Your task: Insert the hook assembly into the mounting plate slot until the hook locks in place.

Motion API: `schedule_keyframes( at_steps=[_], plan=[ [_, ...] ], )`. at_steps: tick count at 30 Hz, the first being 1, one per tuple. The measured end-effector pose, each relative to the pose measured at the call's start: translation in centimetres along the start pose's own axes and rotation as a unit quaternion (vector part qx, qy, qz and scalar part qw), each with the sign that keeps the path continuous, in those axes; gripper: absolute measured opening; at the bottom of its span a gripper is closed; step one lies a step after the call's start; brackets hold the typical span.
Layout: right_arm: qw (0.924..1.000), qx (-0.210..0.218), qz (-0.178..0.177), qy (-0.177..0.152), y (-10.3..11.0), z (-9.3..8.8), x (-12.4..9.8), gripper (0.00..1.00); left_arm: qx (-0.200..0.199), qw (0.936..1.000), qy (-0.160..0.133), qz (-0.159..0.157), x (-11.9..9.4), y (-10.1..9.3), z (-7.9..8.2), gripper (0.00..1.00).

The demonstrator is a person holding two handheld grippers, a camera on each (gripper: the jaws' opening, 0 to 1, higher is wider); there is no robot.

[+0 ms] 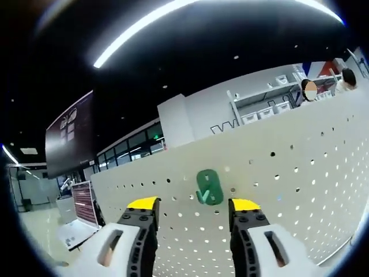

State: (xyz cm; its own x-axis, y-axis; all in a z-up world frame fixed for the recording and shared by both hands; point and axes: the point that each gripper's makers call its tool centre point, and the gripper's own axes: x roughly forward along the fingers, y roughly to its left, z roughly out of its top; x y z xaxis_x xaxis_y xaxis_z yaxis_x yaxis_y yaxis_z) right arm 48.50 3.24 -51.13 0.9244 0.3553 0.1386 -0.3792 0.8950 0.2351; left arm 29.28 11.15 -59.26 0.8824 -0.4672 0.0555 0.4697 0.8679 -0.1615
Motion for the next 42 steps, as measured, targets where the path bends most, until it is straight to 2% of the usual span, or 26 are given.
schedule_keyframes(
  at_steps=[4, 12, 13, 15, 17, 19, 20, 21, 23, 24, 26, 33, 37, 40, 42],
  plan=[
    [0.9999, -0.011, 0.010, 0.006, 0.1, 0.1, -0.2, 0.56, -0.001, 1.0000, 0.004, 0.002, -0.1, 0.0, -0.3, 0.73],
    [0.9997, -0.021, 0.016, 0.004, 0.2, 0.5, -0.1, 0.54, 0.006, 1.0000, 0.004, 0.000, 0.1, 0.1, 0.0, 0.73],
    [0.9995, -0.024, 0.022, 0.006, 0.2, 0.5, -0.2, 0.54, 0.006, 1.0000, 0.004, 0.000, 0.1, 0.1, 0.1, 0.73],
    [0.9969, -0.057, 0.049, 0.020, 0.6, 0.1, -0.5, 0.54, 0.016, 0.9999, 0.006, 0.001, 0.0, 0.2, 0.1, 0.73],
    [0.9943, -0.061, 0.087, 0.012, 1.3, 0.5, -1.0, 0.54, 0.024, 0.9996, 0.010, 0.002, -0.1, 0.5, 0.0, 0.73],
    [0.9913, -0.078, 0.105, 0.018, 1.4, 0.4, -1.5, 0.54, 0.019, 0.9998, 0.010, 0.005, -0.2, 0.9, 0.1, 0.73],
    [0.9898, -0.065, 0.126, 0.014, 1.8, 0.5, -1.8, 0.54, 0.020, 0.9998, 0.009, 0.005, -0.2, 0.9, 0.1, 0.73],
    [0.9899, -0.069, 0.123, 0.021, 1.4, 0.4, -1.9, 0.54, 0.022, 0.9997, 0.010, 0.005, -0.2, 0.9, 0.1, 0.73],
    [0.9888, -0.056, 0.138, 0.013, 1.6, 0.8, -2.1, 0.54, 0.023, 0.9997, 0.011, 0.004, -0.1, 0.8, 0.1, 0.73],
    [0.9890, -0.062, 0.134, 0.015, 1.4, 0.8, -2.1, 0.54, 0.024, 0.9997, 0.010, 0.003, -0.1, 0.8, 0.1, 0.73],
    [0.9870, -0.056, 0.150, 0.014, 1.8, 0.8, -2.2, 0.54, 0.025, 0.9997, 0.009, 0.003, 0.0, 0.8, 0.2, 0.73],
    [0.9859, -0.065, 0.153, 0.024, 1.5, 0.5, -2.9, 0.53, 0.027, 0.9996, 0.008, -0.002, 0.2, 0.4, 0.2, 0.72],
    [0.9822, -0.074, 0.170, 0.030, 1.0, 0.2, -4.3, 0.53, 0.026, 0.9996, 0.009, -0.003, 0.2, 0.4, 0.2, 0.72],
    [0.9806, -0.048, 0.187, 0.037, 0.8, -0.2, -5.7, 0.54, 0.027, 0.9996, 0.011, -0.004, 0.2, 0.4, 0.1, 0.72],
    [0.9793, -0.060, 0.189, 0.039, 0.4, -0.4, -6.6, 0.55, 0.025, 0.9996, 0.013, -0.005, 0.2, 0.4, 0.0, 0.72]
  ],
)
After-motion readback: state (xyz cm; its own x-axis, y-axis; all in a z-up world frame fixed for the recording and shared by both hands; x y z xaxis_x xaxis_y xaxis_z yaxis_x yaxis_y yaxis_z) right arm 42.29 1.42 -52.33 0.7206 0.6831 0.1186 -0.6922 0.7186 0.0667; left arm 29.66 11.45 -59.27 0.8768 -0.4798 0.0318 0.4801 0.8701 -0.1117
